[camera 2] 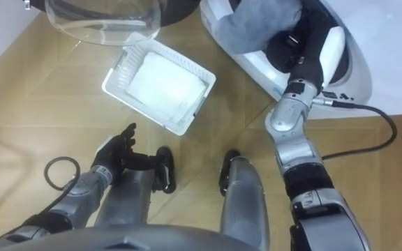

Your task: Put towel into washing machine

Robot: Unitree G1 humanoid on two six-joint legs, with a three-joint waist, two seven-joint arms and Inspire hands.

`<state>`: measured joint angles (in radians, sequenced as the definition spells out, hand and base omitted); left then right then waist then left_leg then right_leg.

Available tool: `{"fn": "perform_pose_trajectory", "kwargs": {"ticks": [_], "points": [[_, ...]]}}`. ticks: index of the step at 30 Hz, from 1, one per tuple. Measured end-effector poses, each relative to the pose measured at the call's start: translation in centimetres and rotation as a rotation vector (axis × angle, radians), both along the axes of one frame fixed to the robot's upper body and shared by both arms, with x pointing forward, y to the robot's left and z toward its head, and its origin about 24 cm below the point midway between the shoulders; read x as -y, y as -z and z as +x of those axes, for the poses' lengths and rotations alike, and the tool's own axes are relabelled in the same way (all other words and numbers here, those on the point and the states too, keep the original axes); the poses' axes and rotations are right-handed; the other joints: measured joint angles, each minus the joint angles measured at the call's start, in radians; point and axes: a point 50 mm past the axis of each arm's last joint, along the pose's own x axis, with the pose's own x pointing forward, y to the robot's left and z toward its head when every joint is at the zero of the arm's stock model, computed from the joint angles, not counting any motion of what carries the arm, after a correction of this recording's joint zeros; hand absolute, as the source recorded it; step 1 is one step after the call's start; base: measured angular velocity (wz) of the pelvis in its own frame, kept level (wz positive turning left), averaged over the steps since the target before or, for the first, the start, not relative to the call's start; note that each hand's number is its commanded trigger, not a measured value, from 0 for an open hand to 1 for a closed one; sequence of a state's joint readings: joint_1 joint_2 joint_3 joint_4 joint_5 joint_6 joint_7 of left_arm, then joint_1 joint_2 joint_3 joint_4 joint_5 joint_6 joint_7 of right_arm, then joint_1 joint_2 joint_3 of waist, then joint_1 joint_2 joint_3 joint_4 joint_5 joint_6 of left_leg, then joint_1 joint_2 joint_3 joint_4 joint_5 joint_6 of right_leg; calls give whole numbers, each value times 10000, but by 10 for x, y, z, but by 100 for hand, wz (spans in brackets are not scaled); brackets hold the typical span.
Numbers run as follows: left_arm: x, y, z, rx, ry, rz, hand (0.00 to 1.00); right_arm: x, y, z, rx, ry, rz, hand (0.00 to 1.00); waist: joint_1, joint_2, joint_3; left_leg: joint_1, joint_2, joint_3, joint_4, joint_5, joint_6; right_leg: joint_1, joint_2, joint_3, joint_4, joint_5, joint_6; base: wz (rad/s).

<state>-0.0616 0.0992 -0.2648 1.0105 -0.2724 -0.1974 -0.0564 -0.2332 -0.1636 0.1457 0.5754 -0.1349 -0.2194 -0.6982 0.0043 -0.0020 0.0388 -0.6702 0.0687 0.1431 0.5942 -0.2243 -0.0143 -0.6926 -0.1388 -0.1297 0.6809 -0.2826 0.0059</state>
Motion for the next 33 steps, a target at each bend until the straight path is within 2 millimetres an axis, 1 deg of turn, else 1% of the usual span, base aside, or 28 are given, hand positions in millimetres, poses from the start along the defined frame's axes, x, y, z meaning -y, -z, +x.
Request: {"fn": "perform_pose_trajectory", "kwargs": {"ticks": [1, 2, 6, 9, 11, 13, 17, 20, 22, 27, 30, 33], "points": [[-1, 0, 0, -1, -50, -31, 0, 0, 0, 0, 13, 4, 4, 29, -10, -26, -1, 4, -45, 0, -50, 35, 6, -27, -18, 43, 11, 0, 1, 3], [-1, 0, 0, 5, -89, -54, 0, 0, -1, 1, 32, 24, 14, 0, -30, -44, 6, 3, -86, 0, -97, 76, 18, -40, -52, 42, 10, 0, 2, 5], [-2, 0, 0, -56, 18, -190, 0, 2, -1, 0, 17, 89, 169, 0, -58, -83, 13, -6, -126, -4, -174, 132, 57, -25, -106, 0, -44, 17, 30, 5], [-1, 0, 1, -123, 332, -142, 0, 0, 4, 1, -192, -27, 697, 0, -87, -118, 11, 3, -123, -16, -156, 135, 63, 40, -114, -40, -91, 31, 49, 2], [-4, -2, 3, -168, 473, -67, 0, 1, 11, 3, -660, -169, 1259, 0, -185, -192, 33, -14, -111, -24, -152, 144, 78, 56, -137, -115, -117, 36, 42, 5], [-9, -1, 2, -309, 469, 47, 0, 3, 20, 2, -1180, -236, 1695, 0, -265, -212, 28, -23, -75, -59, -158, 144, 79, 122, -113, -199, -239, 84, 28, 0], [-18, -3, 4, -404, 608, 360, 0, 11, 41, -5, -2396, -85, 2871, 0, -272, -233, 25, -90, -2, -57, -189, 142, 82, 165, -12, -216, -515, 241, 50, -6], [-20, -4, 7, -440, 688, 486, 0, 14, 51, -8, -3057, 184, 3856, 0, -225, -232, 24, -123, 27, -42, -212, 142, 83, 155, 18, -234, -600, 287, 51, -1], [-21, -5, 8, -453, 832, 567, 0, 14, 54, -8, -3178, 336, 4379, 0, -214, -228, 22, -113, 31, -37, -237, 143, 83, 144, 28, -225, -603, 287, 50, 0], [-20, -6, 11, -474, 846, 556, 0, 17, 55, -8, -3100, 607, 5433, 0, -101, -200, 8, -114, 57, -39, -236, 142, 82, 136, 50, -230, -611, 294, 35, 0], [-19, -7, 12, -430, 858, 527, 0, 24, 55, -9, -3204, 766, 5671, 0, 87, -195, 5, -110, 42, -37, -242, 142, 82, 127, 35, -231, -595, 294, 35, 0], [-19, -6, 11, -524, 844, 583, 0, 26, 55, -8, -3105, 762, 6034, 0, 210, -141, -28, -99, 42, -37, -248, 142, 82, 148, 36, -238, -594, 294, 35, 0]]}}
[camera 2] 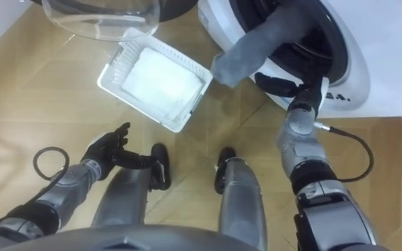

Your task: Put towel into washing machine

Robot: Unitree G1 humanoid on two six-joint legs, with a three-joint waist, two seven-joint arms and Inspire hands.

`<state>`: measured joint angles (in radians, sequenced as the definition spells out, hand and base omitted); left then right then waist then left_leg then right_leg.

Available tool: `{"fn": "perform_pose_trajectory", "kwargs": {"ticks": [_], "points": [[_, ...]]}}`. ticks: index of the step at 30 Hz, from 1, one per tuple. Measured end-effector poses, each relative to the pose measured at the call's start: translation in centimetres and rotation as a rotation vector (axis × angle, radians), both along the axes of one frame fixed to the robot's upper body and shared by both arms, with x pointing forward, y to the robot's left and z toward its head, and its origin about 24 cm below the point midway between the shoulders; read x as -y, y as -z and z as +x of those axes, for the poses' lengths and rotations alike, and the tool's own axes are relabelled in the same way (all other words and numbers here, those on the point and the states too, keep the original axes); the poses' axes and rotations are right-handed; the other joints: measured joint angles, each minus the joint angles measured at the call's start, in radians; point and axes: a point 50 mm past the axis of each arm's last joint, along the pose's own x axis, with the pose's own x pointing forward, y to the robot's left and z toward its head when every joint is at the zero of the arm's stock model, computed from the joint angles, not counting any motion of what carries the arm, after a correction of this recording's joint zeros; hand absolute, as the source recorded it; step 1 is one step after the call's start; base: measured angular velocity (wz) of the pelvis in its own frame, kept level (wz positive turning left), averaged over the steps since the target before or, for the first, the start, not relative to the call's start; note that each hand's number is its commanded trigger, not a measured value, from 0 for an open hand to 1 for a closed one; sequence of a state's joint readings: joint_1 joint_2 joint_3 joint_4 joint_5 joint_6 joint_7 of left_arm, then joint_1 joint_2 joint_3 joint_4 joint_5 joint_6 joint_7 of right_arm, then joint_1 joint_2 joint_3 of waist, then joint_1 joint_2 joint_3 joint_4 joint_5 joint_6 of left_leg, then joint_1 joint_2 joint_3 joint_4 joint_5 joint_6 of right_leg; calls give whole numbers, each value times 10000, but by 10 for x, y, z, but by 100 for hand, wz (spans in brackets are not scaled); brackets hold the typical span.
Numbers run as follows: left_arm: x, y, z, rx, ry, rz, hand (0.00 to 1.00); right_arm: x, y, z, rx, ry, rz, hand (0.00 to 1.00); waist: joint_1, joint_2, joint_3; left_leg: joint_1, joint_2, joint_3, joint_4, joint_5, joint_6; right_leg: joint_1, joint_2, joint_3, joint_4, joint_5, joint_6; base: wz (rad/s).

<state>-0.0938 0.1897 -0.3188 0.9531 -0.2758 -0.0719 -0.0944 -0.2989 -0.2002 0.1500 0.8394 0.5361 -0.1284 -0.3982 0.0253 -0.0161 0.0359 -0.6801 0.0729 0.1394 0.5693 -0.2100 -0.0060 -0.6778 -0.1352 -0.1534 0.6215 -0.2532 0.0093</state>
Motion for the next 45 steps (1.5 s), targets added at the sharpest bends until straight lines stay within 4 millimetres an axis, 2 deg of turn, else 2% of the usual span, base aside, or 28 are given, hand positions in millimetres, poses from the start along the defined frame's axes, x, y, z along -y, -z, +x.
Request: {"fn": "perform_pose_trajectory", "kwargs": {"ticks": [6, 12, 18, 20, 25, 29, 32, 36, 39, 41, 45], "points": [[-3, 4, -7, -226, -129, 124, 0, 2, 9, -9, -246, 229, 595, 0, 75, 154, -35, 362, 11, -13, -115, 0, 0, 452, 10, -94, -208, 7, 11, 2], [-11, 13, -28, -839, -333, 669, 0, 12, 38, -38, -1652, 427, 567, 0, 69, 348, -71, 1287, 20, -56, -671, 12, -22, 1517, 98, -298, -926, 99, 55, 4], [-28, 22, -50, -1597, -1007, 1219, 0, 21, 74, -91, -3843, 165, 437, 0, 88, 389, -98, 2241, -20, -44, -1337, 70, -110, 2501, 162, -424, -1558, 114, 80, 1], [-35, 25, -63, -1796, -1574, 1276, 0, 23, 87, -118, -4816, -183, 373, 0, 68, 368, -116, 2818, -40, -42, -1753, 107, -173, 3081, 192, -525, -2015, 119, 88, 0], [-46, 28, -83, -2152, -2280, 1853, 0, 25, 102, -162, -6250, -746, 305, 0, 44, 290, -170, 3853, -76, -75, -2422, 146, -235, 4195, 306, -608, -2741, 182, 174, 2], [-51, 30, -99, -2334, -2399, 2509, 0, 22, 109, -188, -6968, -1187, 645, 0, 80, 126, -298, 4858, -145, -76, -3013, 151, -244, 5309, 371, -687, -3559, 312, 273, 1], [-52, 32, -110, -2598, -2603, 2789, 0, 17, 113, -198, -7455, -1525, 621, 0, 89, 9, -333, 5555, -193, -85, -3371, 152, -245, 5954, 403, -702, -3983, 414, 336, -3], [-53, 34, -120, -2845, -2921, 2839, 0, 10, 115, -201, -7771, -2241, 316, 0, 74, -70, -372, 6084, -246, -121, -3618, 152, -245, 6548, 413, -719, -4367, 470, 396, -2], [-54, 35, -128, -3058, -3107, 2828, 0, 9, 117, -208, -7995, -2459, 336, 0, 46, -38, -344, 6507, -286, -139, -3753, 151, -245, 7022, 410, -781, -4558, 484, 420, 8], [-55, 35, -131, -3264, -2920, 3015, 0, 9, 117, -213, -8159, -2562, 432, 0, 4, -18, -322, 6619, -291, -299, -3754, 151, -245, 7233, 410, -974, -4569, 484, 421, 20], [-56, 37, -136, -3616, -3040, 3020, 0, 11, 118, -216, -8378, -2585, 774, 0, 24, -55, -289, 6724, -304, -338, -3753, 150, -246, 7455, 417, -963, -4693, 484, 422, 5]]}}
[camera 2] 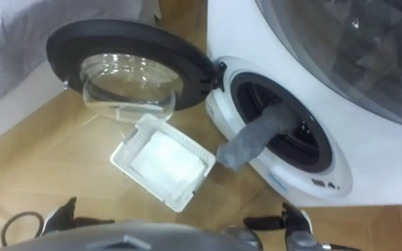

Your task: Put towel into washing machine

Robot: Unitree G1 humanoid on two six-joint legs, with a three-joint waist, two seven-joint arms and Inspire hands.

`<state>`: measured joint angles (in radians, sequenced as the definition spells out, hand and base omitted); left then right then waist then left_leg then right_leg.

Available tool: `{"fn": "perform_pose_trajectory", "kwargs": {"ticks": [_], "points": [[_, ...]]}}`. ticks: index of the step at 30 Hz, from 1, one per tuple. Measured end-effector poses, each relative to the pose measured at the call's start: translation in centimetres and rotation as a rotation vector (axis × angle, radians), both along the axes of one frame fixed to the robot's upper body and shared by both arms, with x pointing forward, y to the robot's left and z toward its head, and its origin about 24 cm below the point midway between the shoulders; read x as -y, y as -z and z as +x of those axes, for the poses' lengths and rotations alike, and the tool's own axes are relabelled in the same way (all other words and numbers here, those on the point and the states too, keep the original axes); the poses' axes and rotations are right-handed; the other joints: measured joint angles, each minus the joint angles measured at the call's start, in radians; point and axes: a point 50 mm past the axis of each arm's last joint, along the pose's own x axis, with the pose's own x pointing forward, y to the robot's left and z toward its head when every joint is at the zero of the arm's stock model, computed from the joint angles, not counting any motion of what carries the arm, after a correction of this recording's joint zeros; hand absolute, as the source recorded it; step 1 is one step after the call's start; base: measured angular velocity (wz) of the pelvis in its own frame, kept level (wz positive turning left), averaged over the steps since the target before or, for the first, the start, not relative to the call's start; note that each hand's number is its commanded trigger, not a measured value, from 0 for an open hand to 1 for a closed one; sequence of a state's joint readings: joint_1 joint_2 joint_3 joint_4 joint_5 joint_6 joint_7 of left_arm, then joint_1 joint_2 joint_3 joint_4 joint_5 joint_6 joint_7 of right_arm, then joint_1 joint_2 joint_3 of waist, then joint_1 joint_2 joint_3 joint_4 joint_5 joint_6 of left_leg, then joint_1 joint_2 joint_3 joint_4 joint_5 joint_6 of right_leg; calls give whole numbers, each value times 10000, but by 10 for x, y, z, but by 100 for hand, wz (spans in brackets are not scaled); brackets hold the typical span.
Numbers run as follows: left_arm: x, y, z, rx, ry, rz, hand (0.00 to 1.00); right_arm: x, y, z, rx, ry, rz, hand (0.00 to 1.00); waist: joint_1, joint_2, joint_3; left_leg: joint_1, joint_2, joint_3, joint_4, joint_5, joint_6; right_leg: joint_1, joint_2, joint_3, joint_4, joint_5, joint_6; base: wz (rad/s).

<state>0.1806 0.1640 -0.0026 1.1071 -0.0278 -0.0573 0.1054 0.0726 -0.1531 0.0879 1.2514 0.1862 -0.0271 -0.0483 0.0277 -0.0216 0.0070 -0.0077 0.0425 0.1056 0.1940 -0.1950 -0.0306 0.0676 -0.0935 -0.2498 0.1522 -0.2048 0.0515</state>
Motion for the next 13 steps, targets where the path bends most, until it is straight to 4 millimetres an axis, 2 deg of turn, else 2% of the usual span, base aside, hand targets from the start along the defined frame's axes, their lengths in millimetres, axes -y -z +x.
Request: {"fn": "perform_pose_trajectory", "kwargs": {"ticks": [3, 8, 13], "points": [[-2, 1, -9, -384, -398, -21, 0, -1, 1, -2, -118, -10, 310, 0, 14, -57, 50, 183, 0, -10, 10, -2, -2, 188, 2, -2, -6, 0, 1, 0], [-3, 3, -24, -980, -1041, -58, 0, -4, 2, -5, -432, -1, 930, 0, 40, -168, 68, 463, -1, -144, 21, -34, -43, 511, 27, -6, -10, -4, 7, 5], [-5, 3, -28, -1185, -1322, -77, 0, -5, 2, -4, -531, -36, 1349, 0, 39, -247, 23, 533, 0, -246, 108, -37, -47, 663, 51, -14, -13, -8, 2, 4]]}}
